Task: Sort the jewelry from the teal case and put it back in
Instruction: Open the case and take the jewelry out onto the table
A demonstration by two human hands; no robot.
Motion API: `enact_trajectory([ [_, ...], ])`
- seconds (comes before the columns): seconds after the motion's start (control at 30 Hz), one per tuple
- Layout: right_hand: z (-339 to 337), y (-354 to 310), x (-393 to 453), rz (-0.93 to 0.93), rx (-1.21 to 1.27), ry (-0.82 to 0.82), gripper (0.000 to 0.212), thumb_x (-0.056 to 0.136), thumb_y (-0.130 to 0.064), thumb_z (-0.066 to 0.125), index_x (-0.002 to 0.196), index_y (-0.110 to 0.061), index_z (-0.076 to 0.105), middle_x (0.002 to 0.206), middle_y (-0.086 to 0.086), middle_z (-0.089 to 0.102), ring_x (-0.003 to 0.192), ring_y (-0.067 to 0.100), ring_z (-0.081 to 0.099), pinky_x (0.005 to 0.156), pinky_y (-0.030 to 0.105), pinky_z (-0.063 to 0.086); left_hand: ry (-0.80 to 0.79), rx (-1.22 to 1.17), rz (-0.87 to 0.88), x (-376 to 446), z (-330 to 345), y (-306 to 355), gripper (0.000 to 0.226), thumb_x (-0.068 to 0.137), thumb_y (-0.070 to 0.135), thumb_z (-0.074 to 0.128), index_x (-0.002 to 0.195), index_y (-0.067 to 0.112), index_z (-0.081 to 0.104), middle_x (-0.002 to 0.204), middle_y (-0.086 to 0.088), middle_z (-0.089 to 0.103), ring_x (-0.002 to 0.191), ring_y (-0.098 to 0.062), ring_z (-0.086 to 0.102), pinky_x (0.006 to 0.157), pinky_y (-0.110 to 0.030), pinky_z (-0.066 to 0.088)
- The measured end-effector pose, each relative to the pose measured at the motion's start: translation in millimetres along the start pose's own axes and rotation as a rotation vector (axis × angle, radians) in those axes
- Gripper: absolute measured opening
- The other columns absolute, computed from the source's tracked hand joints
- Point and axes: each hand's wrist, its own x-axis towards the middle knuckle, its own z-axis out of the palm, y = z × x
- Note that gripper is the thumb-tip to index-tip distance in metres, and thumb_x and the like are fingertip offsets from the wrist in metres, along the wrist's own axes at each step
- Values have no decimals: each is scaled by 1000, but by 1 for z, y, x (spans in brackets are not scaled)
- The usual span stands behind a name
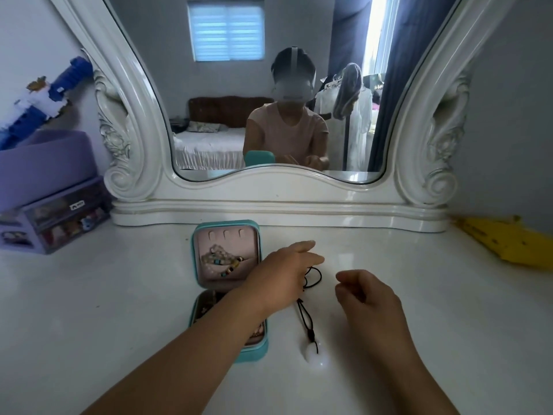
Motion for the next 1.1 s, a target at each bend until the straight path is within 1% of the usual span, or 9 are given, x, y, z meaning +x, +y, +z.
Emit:
enact_trajectory([
  [0.1,3,-1,-3,-28,5,-24,17,86,-14,57,98,-25,61,85,-20,59,80,-8,55,61,0,39,139,31,71,-13,-11,0,32,89,14,53,118,26,61,137,8,48,99,-12,60,86,-21,45],
  [0.23,6,-3,-8,-60,-19,-71,14,85,-19,61,95,-28,62,86,-16,63,80,-4,58,60,4,39,325,60,89,-43,-29,-6,12,82,27,66,93,24,70,91,13,59,63,-1,51,65,-22,46],
  [0.37,11,-3,-13,-78,-5,-98,12,84,-20,62,93,-27,64,86,-12,65,79,-1,60,64,10,41,469,163,-48,-76,-44,-30,16,72,33,74,85,28,68,90,17,60,76,0,55,63,-10,37],
  [0.53,21,-7,-18,-144,-36,-145,14,84,-18,62,84,-33,63,82,-11,67,72,2,61,62,11,47,440,321,-40,-96,-52,-52,43,61,24,82,101,24,66,109,4,65,90,-16,62,69,-29,55],
  [0.63,25,-8,-19,-204,-90,-193,17,83,-19,63,82,-35,61,81,-11,66,71,3,60,67,19,49,405,389,-34,-96,-51,-59,61,57,17,82,113,21,57,114,-1,63,92,-21,63,69,-32,54],
  [0.7,25,-6,-20,-258,-117,-224,17,82,-19,64,82,-35,62,80,-11,65,76,3,59,67,14,46,403,442,-52,-92,-49,-63,68,54,16,83,115,18,55,110,-3,64,86,-23,65,64,-32,54],
  [0.83,30,0,-21,-435,-141,-288,21,80,-22,62,96,-35,66,91,-17,65,91,2,59,76,5,41,415,381,-110,-84,-53,-59,47,66,19,77,110,13,60,107,-5,62,87,-25,63,64,-33,51],
  [0.97,38,-3,-24,-624,-199,-454,34,80,-28,55,112,-39,62,98,-12,63,92,1,58,78,13,47,424,309,-89,-81,-59,-58,19,72,17,72,89,13,65,101,-2,57,77,-20,61,57,-27,43],
  [1.1,42,-4,-23,-684,-193,-488,32,81,-28,56,110,-39,64,96,-10,63,89,0,59,75,19,51,364,301,-37,-81,-61,-57,18,70,10,67,86,17,63,94,-1,63,69,-25,64,55,-26,43],
])
